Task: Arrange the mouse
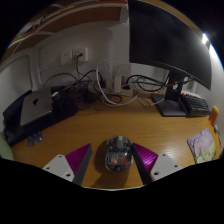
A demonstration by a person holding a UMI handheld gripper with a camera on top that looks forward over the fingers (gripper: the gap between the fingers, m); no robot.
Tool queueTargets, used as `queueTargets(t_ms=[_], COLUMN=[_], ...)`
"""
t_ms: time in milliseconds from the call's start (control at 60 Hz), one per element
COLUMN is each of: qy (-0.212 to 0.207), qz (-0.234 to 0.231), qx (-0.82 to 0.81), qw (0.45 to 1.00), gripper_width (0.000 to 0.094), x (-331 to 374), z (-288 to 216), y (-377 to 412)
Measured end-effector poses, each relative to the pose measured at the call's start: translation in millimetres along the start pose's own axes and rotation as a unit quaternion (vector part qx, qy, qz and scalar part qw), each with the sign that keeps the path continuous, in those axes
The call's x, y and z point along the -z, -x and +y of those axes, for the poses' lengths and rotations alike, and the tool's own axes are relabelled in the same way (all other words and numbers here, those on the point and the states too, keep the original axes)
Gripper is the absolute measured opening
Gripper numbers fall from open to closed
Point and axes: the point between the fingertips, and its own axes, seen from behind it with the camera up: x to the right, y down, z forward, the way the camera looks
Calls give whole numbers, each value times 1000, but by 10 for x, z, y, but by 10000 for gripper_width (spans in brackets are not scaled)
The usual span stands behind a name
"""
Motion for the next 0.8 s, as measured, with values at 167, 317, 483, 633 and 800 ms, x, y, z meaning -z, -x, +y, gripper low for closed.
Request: queueTargets(t_ms=[167,317,483,633,800], qy=[-3,2,-17,-42,-51], qz=[-3,-16,-30,-22,29], qx=[15,36,23,-8,-14], qw=[1000,999,999,999,998], gripper_width=[460,401,379,380,379], x=[-82,-72,308,788,1018], z=[-10,-23,-394,-827,-931], y=[-28,-25,-174,-895,-2180])
